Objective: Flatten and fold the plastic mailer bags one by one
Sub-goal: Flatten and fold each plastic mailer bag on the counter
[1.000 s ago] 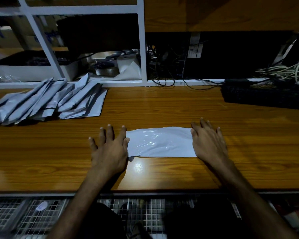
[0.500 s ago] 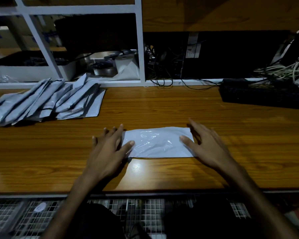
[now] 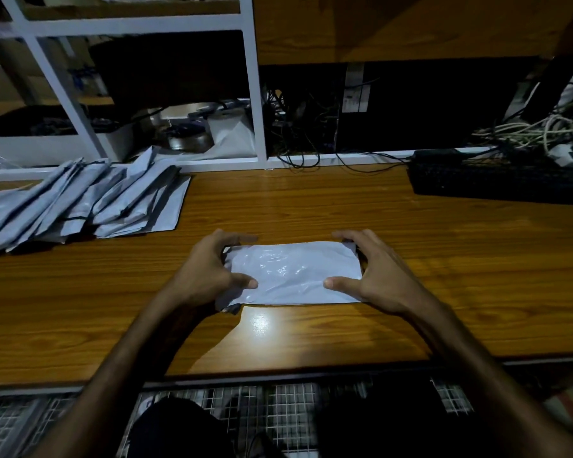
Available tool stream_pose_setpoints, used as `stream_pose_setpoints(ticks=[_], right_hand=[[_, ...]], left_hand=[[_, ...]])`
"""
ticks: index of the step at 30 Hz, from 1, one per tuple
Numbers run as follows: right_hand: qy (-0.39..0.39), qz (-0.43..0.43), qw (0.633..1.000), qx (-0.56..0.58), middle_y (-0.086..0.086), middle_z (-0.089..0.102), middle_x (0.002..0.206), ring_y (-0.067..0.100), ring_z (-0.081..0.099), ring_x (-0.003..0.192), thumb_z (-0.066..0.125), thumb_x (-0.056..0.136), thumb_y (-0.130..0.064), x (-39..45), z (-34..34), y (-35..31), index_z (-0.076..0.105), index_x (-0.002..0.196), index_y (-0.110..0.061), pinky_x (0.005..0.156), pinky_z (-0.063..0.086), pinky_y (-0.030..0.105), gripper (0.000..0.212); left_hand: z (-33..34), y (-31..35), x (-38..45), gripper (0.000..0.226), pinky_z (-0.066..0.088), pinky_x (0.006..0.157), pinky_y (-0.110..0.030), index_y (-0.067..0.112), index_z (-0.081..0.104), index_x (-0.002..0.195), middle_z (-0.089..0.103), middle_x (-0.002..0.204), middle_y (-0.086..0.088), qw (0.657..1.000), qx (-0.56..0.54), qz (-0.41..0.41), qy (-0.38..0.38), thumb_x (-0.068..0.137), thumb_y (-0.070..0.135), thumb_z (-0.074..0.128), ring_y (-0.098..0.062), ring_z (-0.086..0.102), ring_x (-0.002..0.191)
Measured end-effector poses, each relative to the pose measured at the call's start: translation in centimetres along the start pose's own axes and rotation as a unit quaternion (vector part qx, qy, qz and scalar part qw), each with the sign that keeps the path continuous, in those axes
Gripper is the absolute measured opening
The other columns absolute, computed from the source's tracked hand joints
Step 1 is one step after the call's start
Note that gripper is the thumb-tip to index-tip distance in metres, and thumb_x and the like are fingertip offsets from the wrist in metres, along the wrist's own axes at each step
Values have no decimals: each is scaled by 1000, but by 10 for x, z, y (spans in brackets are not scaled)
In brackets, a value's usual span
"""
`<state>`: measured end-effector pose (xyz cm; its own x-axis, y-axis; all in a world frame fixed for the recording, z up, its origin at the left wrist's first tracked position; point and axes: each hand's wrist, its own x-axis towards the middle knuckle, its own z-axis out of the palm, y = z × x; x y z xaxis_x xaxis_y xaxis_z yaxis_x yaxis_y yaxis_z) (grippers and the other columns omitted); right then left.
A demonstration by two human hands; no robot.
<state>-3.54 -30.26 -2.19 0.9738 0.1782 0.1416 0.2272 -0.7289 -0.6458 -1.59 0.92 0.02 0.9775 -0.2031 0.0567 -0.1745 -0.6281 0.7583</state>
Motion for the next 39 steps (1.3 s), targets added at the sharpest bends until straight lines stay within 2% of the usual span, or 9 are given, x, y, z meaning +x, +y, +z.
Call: stream_pose_setpoints(ticks=[5, 10, 14, 18, 24, 30, 33, 36, 39], right_hand=[[52, -1, 994, 95, -23, 42, 127, -5, 48, 124, 90, 77, -37, -10, 5, -1, 53, 130, -43, 110, 46, 39, 64], [115, 23, 973, 198, -14, 45, 131, 13, 52, 126, 84, 86, -25, -28, 16, -15, 59, 121, -47, 106, 49, 47, 48], [168, 39, 949, 263, -18, 61, 131, -4, 53, 126, 82, 89, -16, -54, 14, -24, 66, 120, -32, 110, 45, 32, 38], [202, 51, 942, 262, -20, 67, 125, -11, 54, 123, 81, 89, -14, -103, -2, -25, 69, 118, -26, 100, 37, 6, 34], [299, 104, 921, 228, -10, 65, 128, 3, 60, 123, 83, 85, -10, -193, -42, -14, 71, 115, -31, 107, 47, 32, 39], [410, 235, 869, 146, -7, 51, 131, -17, 51, 113, 85, 84, -14, -299, -80, 7, 69, 117, -34, 104, 43, 14, 42], [449, 305, 833, 107, 0, 45, 132, -29, 46, 103, 85, 83, -12, -354, -94, 26, 67, 120, -26, 90, 38, -2, 43], [473, 399, 780, 88, 4, 40, 134, -5, 52, 109, 87, 82, -17, -405, -101, 48, 65, 119, -24, 76, 42, -1, 44], [486, 482, 726, 72, 5, 37, 134, 16, 48, 114, 91, 77, -21, -445, -106, 71, 63, 117, -22, 89, 43, 15, 49]], left_hand=[[15, 7, -15, 60, 60, 77, -22, 28, 71, 122, 60, 127, 10, 985, -120, 17, 121, 72, -1, 88, 2, 63, 104], [26, 8, -25, 56, 65, 68, -46, 33, 73, 115, 66, 130, 0, 958, -244, -28, 145, 77, -7, 83, -29, 73, 92], [37, 25, -40, 48, 57, 70, -20, 26, 73, 114, 60, 117, 31, 949, -281, -14, 146, 80, -7, 79, 14, 61, 98], [53, 42, -53, 44, 58, 66, -16, 20, 76, 110, 73, 100, 29, 942, -322, -28, 92, 78, -9, 79, 15, 68, 88], [97, 101, -63, 39, 65, 65, -38, 9, 73, 113, 78, 100, 16, 931, -365, 1, -25, 81, -13, 74, -19, 78, 88], [191, 179, -78, 27, 42, 46, -20, 16, 78, 96, 75, 88, 5, 924, -349, 75, -137, 83, -8, 78, -7, 53, 48], [245, 218, -91, 27, 57, 61, -29, 21, 79, 93, 76, 106, 3, 911, -348, 74, -206, 85, -5, 79, -9, 75, 82], [295, 258, -110, 25, 61, 65, -39, 18, 77, 94, 79, 99, -1, 895, -338, 68, -281, 88, -6, 76, -21, 77, 87], [340, 292, -130, 24, 58, 55, -32, 8, 75, 93, 79, 85, -4, 873, -319, 105, -354, 88, -15, 69, -20, 77, 76]])
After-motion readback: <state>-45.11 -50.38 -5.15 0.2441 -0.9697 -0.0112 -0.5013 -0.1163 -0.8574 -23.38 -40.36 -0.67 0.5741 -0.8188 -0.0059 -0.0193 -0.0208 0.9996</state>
